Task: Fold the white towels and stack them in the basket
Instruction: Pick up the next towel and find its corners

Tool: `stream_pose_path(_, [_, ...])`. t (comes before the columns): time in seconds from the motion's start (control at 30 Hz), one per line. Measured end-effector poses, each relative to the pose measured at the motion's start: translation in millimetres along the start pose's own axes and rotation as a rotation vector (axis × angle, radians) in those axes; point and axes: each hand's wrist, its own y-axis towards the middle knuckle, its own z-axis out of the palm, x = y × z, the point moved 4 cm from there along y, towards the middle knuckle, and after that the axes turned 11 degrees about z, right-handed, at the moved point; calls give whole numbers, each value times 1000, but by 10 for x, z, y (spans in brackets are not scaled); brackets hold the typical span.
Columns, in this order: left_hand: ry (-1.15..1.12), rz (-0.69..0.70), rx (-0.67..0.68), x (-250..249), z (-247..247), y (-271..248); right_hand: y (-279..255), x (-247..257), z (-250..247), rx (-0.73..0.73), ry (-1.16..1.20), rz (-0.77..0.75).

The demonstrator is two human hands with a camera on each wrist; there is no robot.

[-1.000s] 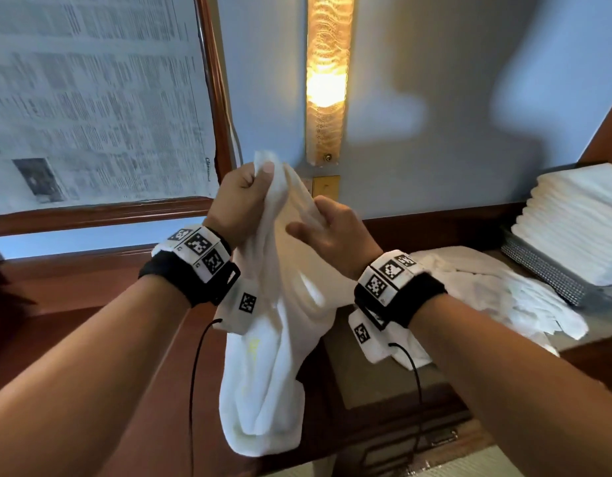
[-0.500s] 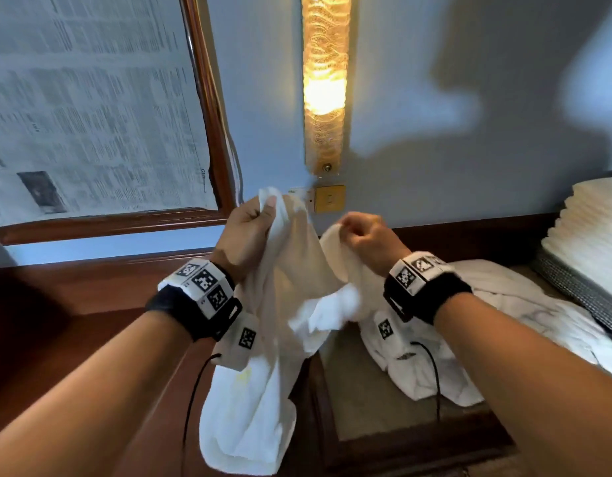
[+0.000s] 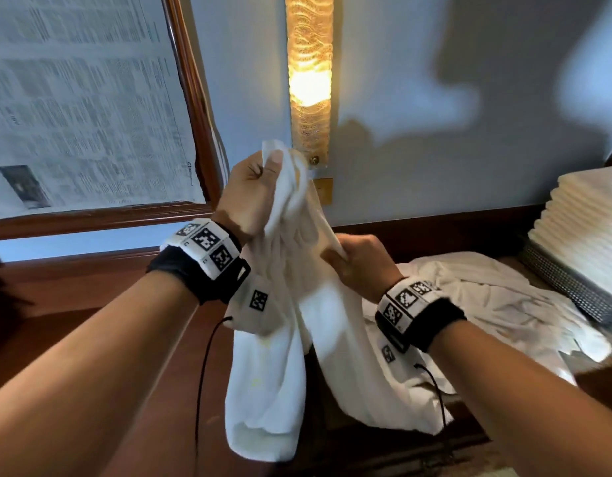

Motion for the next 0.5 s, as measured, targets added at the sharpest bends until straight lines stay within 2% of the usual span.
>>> stream_pose_path(0.13, [7,-31,-66,32,-455,-135,-310,-521,326,143,17,295])
stream_pose_path(0.2, [15,-68,-76,102,-661,-295,-370,-501,408,145,149,420])
stream_pose_path(0.23, [4,-94,-71,147,-753,-392,-345,-384,423,106,222,426])
stream_pose_path(0.33, [-91,-154,-39,235,-977,-722,-218,338,376,2,358,301])
stream_pose_path(0.5, [-232,-159,-77,157,-1361,-1208,-209,1931,273,-81,276,-217])
